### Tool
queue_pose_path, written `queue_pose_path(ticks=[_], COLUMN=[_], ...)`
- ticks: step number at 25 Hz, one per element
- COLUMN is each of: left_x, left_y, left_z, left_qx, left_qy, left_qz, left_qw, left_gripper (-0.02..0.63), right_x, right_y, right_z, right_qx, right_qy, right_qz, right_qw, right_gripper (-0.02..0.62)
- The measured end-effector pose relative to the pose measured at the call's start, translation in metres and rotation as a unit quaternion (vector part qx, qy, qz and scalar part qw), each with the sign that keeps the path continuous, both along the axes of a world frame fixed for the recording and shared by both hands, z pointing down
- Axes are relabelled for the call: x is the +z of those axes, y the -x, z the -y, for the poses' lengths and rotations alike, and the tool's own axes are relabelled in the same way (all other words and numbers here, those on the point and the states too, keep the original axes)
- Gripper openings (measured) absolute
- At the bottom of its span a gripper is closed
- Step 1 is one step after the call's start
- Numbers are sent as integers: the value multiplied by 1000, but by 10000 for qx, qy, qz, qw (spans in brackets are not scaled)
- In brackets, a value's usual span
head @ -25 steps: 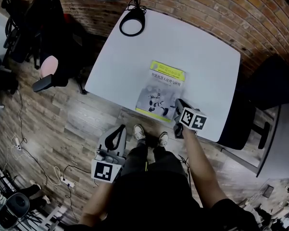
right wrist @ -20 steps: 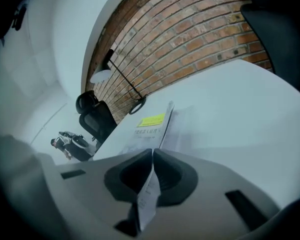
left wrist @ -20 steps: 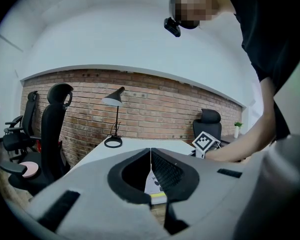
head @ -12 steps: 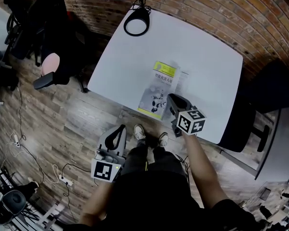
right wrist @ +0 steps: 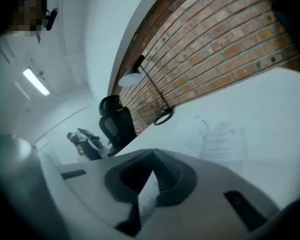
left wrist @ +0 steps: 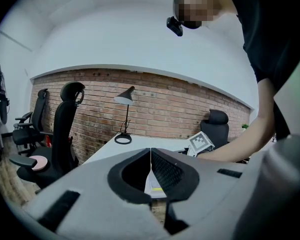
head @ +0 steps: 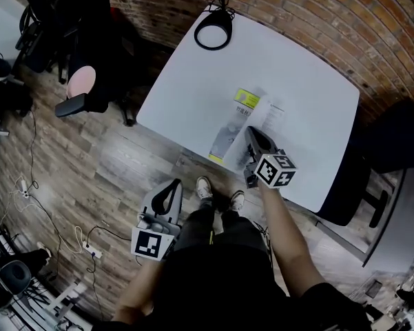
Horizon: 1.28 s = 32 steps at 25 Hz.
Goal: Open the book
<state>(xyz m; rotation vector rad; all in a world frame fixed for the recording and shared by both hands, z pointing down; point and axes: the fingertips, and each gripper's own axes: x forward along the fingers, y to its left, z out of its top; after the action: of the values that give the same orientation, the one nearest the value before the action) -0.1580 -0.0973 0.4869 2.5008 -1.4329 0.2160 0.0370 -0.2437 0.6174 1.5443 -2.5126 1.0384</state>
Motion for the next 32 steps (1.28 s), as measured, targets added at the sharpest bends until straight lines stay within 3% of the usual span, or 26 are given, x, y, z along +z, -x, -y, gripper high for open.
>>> queue_pose_path(ticks=[4,6,8,10,12,17,24,27,32], left_x=[3,7,9,11,11,12,5,9,8], left_y=[8,9,8,6,4,8,16,19,28], left_z=[-2,-2,0,1,3,2,16,15,15], left_qx=[-87,-103,-98,-73,-66,-92,-154,-176,-255], left_qy=[87,140,160,158,165,239,-150,7,-64], left_qz=[-16,-36,-76,-99,-127,-157,-278,-220,-236], left_qw=[9999,9998,9998,9998,9998,9995,9994,9996,9994], left_gripper=[26,25,26,26,26,25,26,26,26], right_x=[10,20,23,19,14,-3,-33,-44,-59], right_y=[-64,-74,-72,-56,-30,17,52,70,107], right_z=[-3,-12,-14,-7,4,19,28,31,41], right_qx=[1690,2134,2362,2145,1571,353,-534,-858,-1175], right_qy=[162,367,539,586,543,245,-332,-541,-729], right_qz=[-100,35,466,880,1035,852,1542,1455,1525], right_qw=[9854,9763,9691,9710,9806,9954,9860,9841,9786], right_gripper=[14,14,14,14,14,14,13,14,13])
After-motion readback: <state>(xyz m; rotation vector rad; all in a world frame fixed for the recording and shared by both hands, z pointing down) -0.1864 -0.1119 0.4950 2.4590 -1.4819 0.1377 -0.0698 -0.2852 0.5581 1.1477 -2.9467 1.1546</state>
